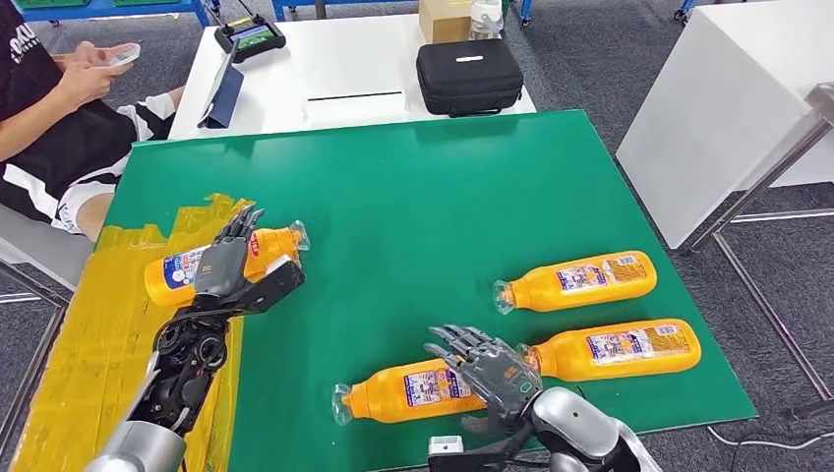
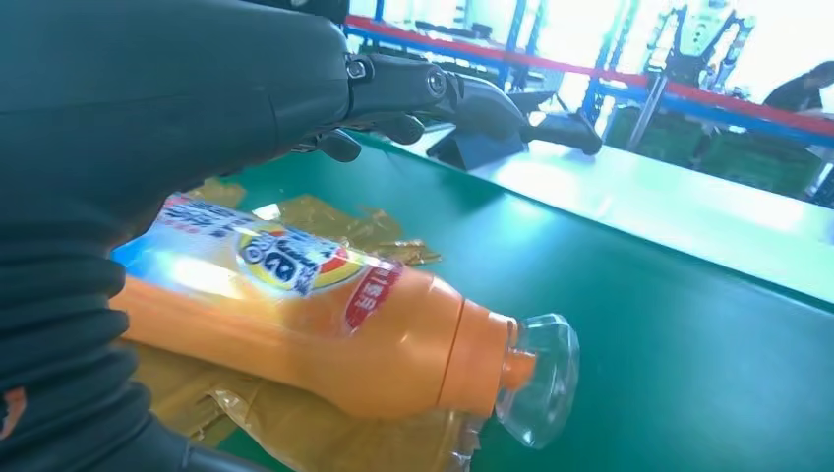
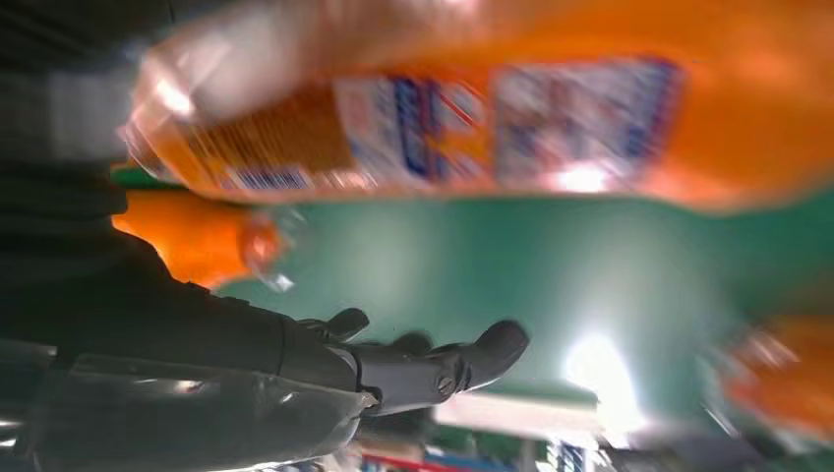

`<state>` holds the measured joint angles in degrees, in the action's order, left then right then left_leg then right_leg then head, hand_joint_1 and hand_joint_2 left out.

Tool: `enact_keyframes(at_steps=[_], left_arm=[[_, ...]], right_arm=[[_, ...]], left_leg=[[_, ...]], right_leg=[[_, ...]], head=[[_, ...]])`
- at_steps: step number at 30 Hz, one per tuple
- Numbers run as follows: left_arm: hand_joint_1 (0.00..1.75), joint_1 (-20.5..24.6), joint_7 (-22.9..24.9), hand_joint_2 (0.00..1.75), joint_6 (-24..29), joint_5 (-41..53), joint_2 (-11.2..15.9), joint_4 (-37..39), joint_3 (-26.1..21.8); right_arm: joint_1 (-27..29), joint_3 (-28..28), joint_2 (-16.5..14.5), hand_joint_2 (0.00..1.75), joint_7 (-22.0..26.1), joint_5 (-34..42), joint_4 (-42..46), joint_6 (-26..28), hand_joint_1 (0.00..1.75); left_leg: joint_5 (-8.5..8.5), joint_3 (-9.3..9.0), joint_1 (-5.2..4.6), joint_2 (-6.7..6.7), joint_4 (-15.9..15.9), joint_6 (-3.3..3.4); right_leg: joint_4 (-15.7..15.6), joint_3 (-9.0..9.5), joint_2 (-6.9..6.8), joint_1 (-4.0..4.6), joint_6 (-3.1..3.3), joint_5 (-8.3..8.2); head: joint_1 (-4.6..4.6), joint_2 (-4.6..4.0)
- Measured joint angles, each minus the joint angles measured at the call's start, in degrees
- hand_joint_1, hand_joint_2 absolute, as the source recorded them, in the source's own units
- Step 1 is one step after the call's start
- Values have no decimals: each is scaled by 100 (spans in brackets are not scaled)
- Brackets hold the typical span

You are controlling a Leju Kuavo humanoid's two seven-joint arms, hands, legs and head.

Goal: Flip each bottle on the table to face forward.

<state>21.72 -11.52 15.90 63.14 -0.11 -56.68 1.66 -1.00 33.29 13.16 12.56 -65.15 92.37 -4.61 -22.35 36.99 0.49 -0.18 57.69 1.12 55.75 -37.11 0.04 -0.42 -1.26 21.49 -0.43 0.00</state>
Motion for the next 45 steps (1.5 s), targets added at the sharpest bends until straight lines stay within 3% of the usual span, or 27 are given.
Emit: enact_keyframes(at_steps=[4,8,12,17,33,37,41,44,45], left_arm=[[0,-126,105,175,11,51,-34,-316,32],[0,-265,142,0,104,63,-57,-497,45],[0,-374,142,0,175,96,-93,-621,81],[0,-480,83,0,221,77,-161,-795,198],[0,-676,30,0,236,-6,-246,-1138,416],[0,-678,29,0,235,-8,-247,-1140,434],[0,-704,-45,0,241,-90,-255,-1181,442],[0,-793,-99,0,261,-174,-269,-1334,478],[0,-832,-119,44,263,-210,-273,-1402,492]], right_arm=[[-143,154,64,175,-280,-202,-416,-2,0],[-156,214,50,175,-865,-611,-753,91,0],[-191,228,-48,175,-1253,-979,-996,275,0],[-234,181,-250,175,-1481,-1297,-1267,502,58],[-189,-10,-493,175,-1551,-1445,-1501,610,58],[-188,-35,-509,175,-1551,-1453,-1515,609,168],[-188,-48,-535,175,-1516,-1492,-1535,633,175],[-152,-87,-586,175,-1329,-1459,-1546,1018,175],[-133,-111,-606,175,-1261,-1429,-1547,1183,175]], left_leg=[[1,0,0,1,0,1],[0,1,0,0,0,0],[-12,-11,0,15,0,4],[-32,-34,0,21,-1,3],[-22,-42,3,28,-1,7],[-22,-42,3,29,-1,8],[-21,-44,3,29,-1,8],[-20,-42,3,29,-1,7],[-19,-40,3,29,-1,7]], right_leg=[[0,-1,-1,0,-1,-1],[0,-1,-2,0,-2,1],[-1,3,7,0,-2,2],[-5,21,8,1,8,18],[-4,27,16,3,5,-1],[-5,27,16,3,6,-1],[-5,28,16,3,9,-3],[-4,27,17,3,13,-8],[-4,26,16,3,15,-10]], head=[[-1,0],[-1,0],[-2,0],[0,0],[-1,0],[0,0],[-1,0],[0,0],[1,0]])
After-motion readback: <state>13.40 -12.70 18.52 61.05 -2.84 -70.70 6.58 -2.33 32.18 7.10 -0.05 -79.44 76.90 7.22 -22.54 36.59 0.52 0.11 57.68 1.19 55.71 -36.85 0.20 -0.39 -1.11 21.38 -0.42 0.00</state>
